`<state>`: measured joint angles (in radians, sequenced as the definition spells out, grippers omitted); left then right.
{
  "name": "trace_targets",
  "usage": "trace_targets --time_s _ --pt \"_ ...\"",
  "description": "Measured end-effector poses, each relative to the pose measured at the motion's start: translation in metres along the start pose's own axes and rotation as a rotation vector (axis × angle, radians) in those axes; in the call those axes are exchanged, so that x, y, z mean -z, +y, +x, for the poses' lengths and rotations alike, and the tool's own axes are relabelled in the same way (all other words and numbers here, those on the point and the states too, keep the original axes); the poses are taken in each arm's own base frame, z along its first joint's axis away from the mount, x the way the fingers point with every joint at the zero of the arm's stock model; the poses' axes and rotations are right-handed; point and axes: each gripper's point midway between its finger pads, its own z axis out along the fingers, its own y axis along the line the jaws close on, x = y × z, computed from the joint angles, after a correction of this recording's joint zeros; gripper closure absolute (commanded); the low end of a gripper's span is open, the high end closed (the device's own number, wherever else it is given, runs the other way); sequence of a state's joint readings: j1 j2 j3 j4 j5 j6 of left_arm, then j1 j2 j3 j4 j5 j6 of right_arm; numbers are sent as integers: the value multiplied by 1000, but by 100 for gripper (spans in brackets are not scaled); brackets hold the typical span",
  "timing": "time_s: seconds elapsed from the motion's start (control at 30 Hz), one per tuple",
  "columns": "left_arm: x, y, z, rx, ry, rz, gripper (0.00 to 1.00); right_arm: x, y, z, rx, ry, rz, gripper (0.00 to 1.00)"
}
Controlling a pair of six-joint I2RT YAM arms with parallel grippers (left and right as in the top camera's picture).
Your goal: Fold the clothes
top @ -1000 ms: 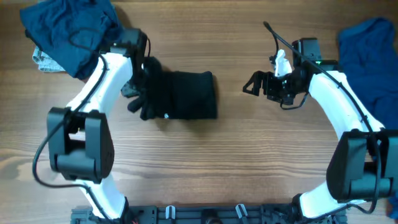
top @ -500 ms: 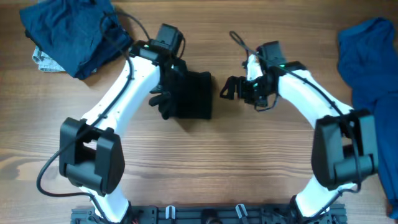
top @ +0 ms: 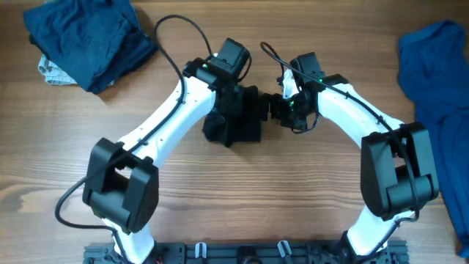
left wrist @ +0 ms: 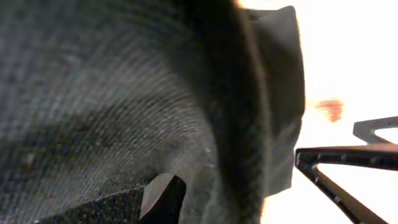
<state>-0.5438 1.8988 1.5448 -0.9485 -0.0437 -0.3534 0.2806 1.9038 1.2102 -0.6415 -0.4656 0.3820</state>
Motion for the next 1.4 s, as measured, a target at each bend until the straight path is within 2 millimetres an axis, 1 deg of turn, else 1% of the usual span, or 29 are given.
trace_targets --time_s 0.07,0.17,0.27,0.33,0.47,0.57,0.63,0.77,0.9,0.97,1.03,1.07,1.1,1.13,1.2,1.3,1.4 --pt "0 -6 -3 -2 -13 24 78 0 -1 0 -3 -2 6 1" --pt "0 -10 -6 -4 -22 40 76 0 -2 -1 -15 -4 11 1" --pt "0 -13 -8 -4 -32 58 76 2 -6 -3 -24 -11 14 1" --pt "0 -18 -11 -4 -38 82 76 5 -13 -6 -34 -15 18 1" --pt "0 -33 -16 -7 -52 159 76 17 -36 -11 -86 -23 31 1" --pt "-11 -42 -17 -11 -40 200 75 26 -52 -18 -111 -40 17 1" --pt "-25 -48 -16 -17 -24 210 75 31 -59 -20 -126 -45 7 1" --pt "-43 -65 -12 -46 -13 227 74 36 -65 -22 -129 -51 -4 0" --pt "-44 -83 -3 -86 -9 243 74 36 -65 -22 -117 -51 -4 1" --pt "-43 -92 3 -107 -5 249 69 36 -65 -22 -117 -52 -4 0" --pt "-43 -98 7 -123 -2 253 59 36 -65 -23 -116 -54 -5 0" --pt "-42 -101 9 -129 0 257 46 36 -66 -23 -118 -54 -4 1" --pt "-40 -105 11 -139 0 263 31 37 -67 -23 -121 -56 -6 1" --pt "-38 -107 11 -143 -2 268 21 38 -69 -24 -127 -59 -8 0" --pt "-23 -110 8 -146 -29 288 18 42 -75 -27 -149 -68 -9 0" --pt "7 -113 -1 -150 -89 321 18 50 -87 -31 -182 -86 -12 1" --pt "36 -113 -5 -152 -134 347 18 56 -92 -34 -203 -99 -33 2"
